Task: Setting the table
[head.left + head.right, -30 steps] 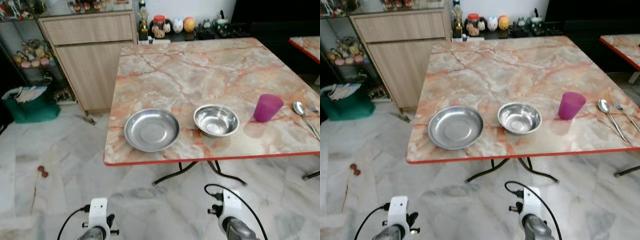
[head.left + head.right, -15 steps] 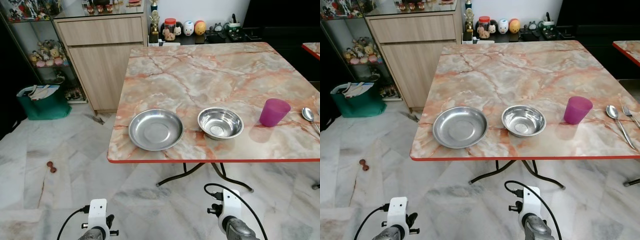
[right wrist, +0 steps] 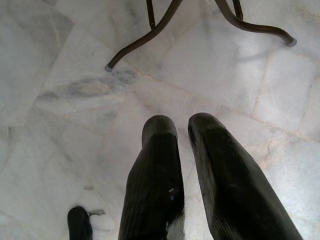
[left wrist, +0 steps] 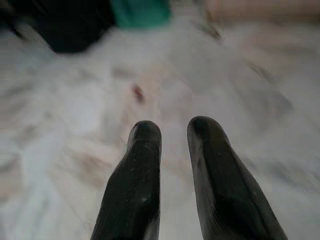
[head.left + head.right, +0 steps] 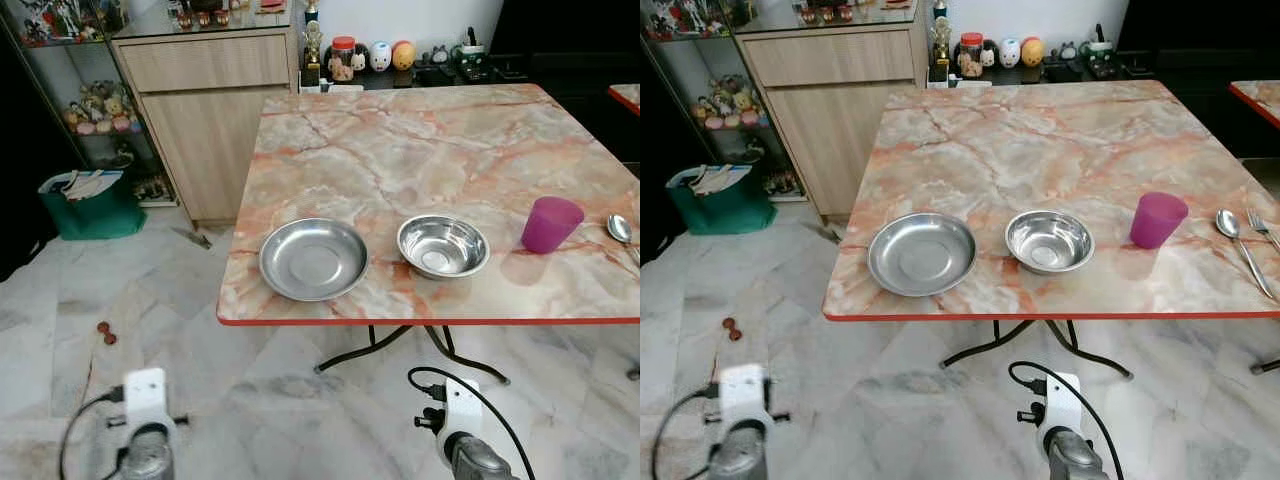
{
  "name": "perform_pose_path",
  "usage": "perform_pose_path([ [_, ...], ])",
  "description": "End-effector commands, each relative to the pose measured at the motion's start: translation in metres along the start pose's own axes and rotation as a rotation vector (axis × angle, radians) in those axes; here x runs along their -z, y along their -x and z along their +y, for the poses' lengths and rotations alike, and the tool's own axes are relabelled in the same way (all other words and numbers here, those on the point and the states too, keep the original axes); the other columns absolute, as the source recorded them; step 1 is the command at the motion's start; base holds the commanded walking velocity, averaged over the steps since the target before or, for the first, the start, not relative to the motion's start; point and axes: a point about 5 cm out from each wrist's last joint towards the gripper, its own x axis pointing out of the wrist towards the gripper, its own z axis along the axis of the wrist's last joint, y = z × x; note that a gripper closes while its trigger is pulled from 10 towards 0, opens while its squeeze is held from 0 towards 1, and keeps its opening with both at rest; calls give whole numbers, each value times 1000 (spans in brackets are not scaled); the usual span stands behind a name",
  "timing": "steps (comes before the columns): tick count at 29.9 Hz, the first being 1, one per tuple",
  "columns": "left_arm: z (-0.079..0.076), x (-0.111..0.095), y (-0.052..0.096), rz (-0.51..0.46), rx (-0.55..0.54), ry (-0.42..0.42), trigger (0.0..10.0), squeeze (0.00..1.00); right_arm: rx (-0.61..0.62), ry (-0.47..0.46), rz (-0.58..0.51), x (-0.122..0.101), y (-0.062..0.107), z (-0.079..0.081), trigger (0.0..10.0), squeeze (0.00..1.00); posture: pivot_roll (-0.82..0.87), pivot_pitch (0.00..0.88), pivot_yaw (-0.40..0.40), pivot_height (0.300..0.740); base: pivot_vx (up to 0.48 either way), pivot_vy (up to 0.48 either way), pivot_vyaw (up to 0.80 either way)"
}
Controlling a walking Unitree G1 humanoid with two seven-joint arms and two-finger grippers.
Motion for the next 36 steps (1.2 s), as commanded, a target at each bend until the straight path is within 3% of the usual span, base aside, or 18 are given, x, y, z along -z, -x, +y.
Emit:
perform_pose_path([
  [1, -1, -37, -13, -157, -18, 15, 10000, 0, -3, -6, 7, 2, 0, 2, 10000, 0, -42, 0, 49, 740, 0, 0, 0],
  [2, -4, -61, -19, -246, -14, 30, 10000, 0, -2, -7, 6, 2, 0, 1, 10000, 0, -42, 0, 49, 740, 0, 0, 0],
  [3, -4, -61, -19, -246, -14, 30, 10000, 0, -2, -7, 6, 2, 0, 1, 10000, 0, -42, 0, 49, 740, 0, 0, 0],
  [6, -17, -110, -26, -419, 33, 55, 10000, 0, 1, -9, 6, 2, 0, 1, 10000, 0, -47, 0, 53, 740, 0, 0, 0],
  [7, -29, -134, -26, -505, 94, 35, 10000, 0, 2, -13, 4, 2, 0, 1, 10000, 0, -47, 0, 53, 740, 0, 0, 0],
  [10, -52, -161, -20, -597, 238, 45, 10000, 0, 3, -15, 4, 2, 0, 1, 10000, 0, -51, 0, 55, 740, 0, 0, 0],
  [13, -72, -170, -14, -587, 365, 62, 10000, 0, 4, -16, 4, 2, 0, 2, 10000, 0, -48, 0, 57, 740, 0, 0, 0],
  [16, -90, -173, -9, -518, 449, 174, 10000, 0, 5, -18, 6, 2, 0, 2, 10000, 0, -48, 0, 59, 740, 0, 0, 0],
  [17, -95, -169, -11, -439, 448, 249, 10000, 0, 5, -20, 6, 2, 0, 2, 10000, 0, -48, 0, 59, 740, 0, 0, 0],
  [21, -100, -170, -11, -386, 461, 347, 10000, 0, 5, -19, 7, 2, 0, 3, 10000, 0, -50, 0, 61, 740, 0, 0, 0],
  [22, -101, -171, -11, -369, 459, 376, 10000, 663, 5, -20, 7, 2, 0, 3, 10000, 0, -50, 0, 61, 740, 0, 0, 0],
  [23, -105, -170, -12, -318, 452, 426, 10000, 1000, 4, -22, 7, 2, 0, 3, 10000, 0, -51, 0, 63, 740, 0, 0, 0],
  [27, -111, -171, -14, -237, 454, 517, 10000, 1000, 5, -25, 6, 2, 0, 4, 10000, 0, -50, 0, 66, 740, 0, 0, 0],
  [31, -117, -174, -15, -199, 472, 551, 10000, 1000, 6, -26, 8, 2, 0, 4, 10000, 0, -50, 0, 66, 740, 0, 0, 0],
  [36, -129, -168, -16, -108, 510, 501, 10000, 1000, 4, -26, 10, 2, 0, 4, 10000, 0, -49, 0, 67, 740, 0, 0, 0],
])
